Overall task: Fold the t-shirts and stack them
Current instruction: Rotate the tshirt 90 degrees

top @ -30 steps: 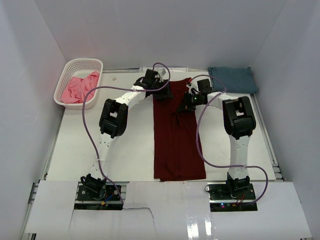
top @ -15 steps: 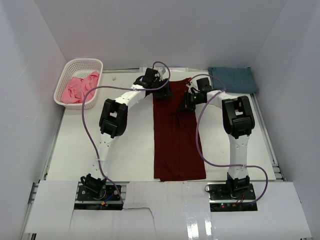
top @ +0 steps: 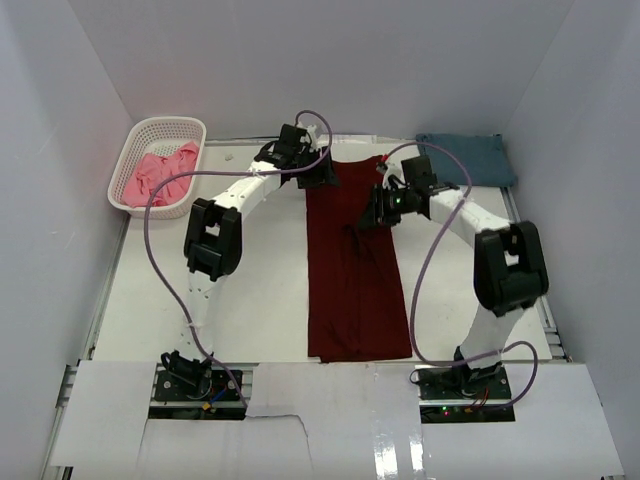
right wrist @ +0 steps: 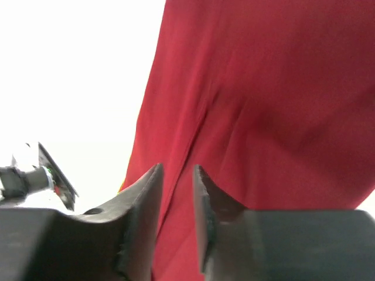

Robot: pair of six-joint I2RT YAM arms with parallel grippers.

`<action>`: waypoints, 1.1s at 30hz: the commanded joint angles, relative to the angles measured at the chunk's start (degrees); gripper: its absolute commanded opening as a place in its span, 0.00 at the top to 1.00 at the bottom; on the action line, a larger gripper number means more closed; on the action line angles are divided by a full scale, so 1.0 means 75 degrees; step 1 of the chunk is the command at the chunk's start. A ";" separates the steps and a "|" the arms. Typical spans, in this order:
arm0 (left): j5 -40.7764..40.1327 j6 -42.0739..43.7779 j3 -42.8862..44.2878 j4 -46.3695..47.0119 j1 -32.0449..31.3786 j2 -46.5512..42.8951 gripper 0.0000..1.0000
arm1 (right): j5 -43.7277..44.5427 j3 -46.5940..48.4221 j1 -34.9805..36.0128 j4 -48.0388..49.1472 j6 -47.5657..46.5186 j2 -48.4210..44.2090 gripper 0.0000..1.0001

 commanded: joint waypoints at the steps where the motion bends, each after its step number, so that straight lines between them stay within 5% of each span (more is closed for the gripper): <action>1: 0.0018 0.0008 -0.0704 0.0006 0.0031 -0.1624 0.30 | 0.1026 -0.1497 0.0740 -0.0149 -0.0403 -0.2018 0.64; 6: -0.0158 0.0055 -0.1596 0.0556 0.0031 -0.1860 0.29 | 0.2690 -0.3572 0.1947 -0.0546 -0.0205 -0.3827 0.53; 13: -0.0111 0.0032 -0.0650 0.0779 0.0031 -0.0431 0.29 | 0.4194 -0.4442 0.4093 -0.1227 0.1048 -0.5117 0.47; 24: 0.0018 -0.0109 0.0794 0.0990 0.0171 0.0835 0.29 | 0.5329 -0.4818 0.6131 -0.1074 0.2666 -0.4686 0.44; 33: 0.0077 -0.0132 0.1006 0.1026 0.0218 0.1117 0.28 | 0.5601 -0.4642 0.6766 -0.0852 0.3136 -0.4159 0.43</action>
